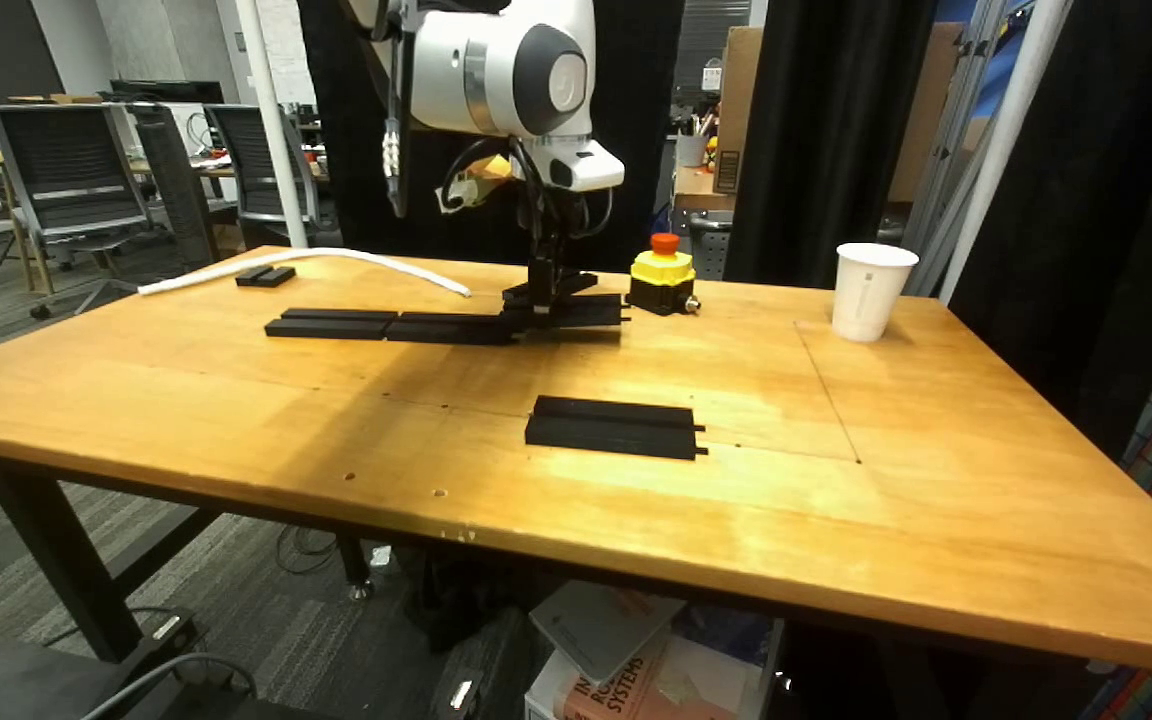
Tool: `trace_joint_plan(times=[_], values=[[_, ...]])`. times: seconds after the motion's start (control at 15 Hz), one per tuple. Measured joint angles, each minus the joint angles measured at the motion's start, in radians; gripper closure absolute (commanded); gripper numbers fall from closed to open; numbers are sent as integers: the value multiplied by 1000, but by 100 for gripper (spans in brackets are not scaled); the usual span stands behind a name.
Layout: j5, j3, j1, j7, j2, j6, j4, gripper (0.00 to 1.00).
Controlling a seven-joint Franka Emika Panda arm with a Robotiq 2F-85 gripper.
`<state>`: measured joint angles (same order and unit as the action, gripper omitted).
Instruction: Connect four black pieces together
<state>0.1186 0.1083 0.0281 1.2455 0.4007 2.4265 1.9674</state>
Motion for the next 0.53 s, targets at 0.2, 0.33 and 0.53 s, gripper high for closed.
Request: trace_joint_plan(times=[0.2,0.33,0.53], values=[[-8,0,11,0,-1,-16,-15,55],[-18,0,13,0,-1,-23,-18,55],[-26,3,13,0,-1,-28,-18,55]])
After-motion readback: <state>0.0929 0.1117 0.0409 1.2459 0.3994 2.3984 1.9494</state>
